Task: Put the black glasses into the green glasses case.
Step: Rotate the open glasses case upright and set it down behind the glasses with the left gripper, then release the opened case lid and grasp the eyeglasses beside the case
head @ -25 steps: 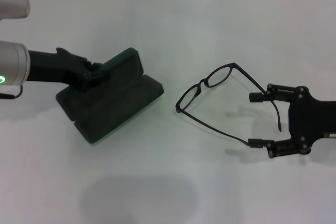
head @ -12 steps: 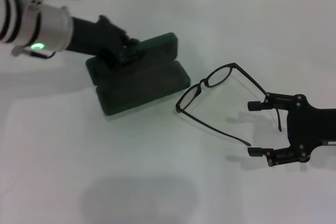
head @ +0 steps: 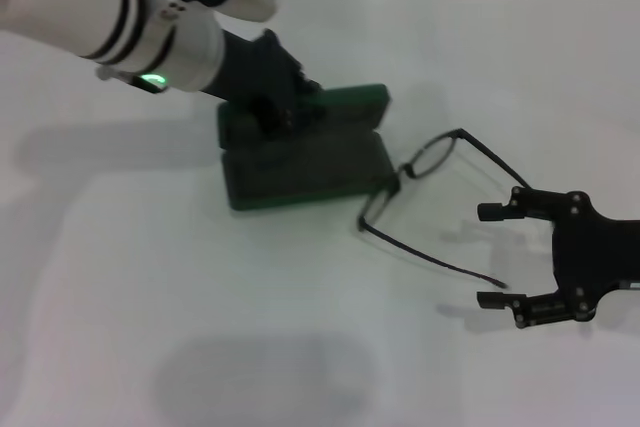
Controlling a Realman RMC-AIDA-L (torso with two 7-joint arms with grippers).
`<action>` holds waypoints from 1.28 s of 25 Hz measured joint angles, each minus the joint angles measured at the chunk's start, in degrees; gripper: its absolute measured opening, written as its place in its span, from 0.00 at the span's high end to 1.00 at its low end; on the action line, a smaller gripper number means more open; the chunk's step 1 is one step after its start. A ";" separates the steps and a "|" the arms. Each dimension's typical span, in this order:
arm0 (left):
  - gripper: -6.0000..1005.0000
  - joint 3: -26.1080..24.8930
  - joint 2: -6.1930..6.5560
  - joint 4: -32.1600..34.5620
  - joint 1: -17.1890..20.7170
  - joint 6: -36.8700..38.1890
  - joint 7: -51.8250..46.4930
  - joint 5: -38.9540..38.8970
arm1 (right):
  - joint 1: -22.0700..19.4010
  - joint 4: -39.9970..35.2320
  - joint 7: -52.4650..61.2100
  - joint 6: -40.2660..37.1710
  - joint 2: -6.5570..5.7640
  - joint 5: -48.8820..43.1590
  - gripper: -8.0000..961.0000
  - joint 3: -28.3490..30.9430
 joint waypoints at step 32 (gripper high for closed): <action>0.46 -0.97 -0.12 -14.09 22.87 7.42 24.68 -65.16 | 0.86 -11.72 5.09 1.00 0.84 -4.28 0.21 7.37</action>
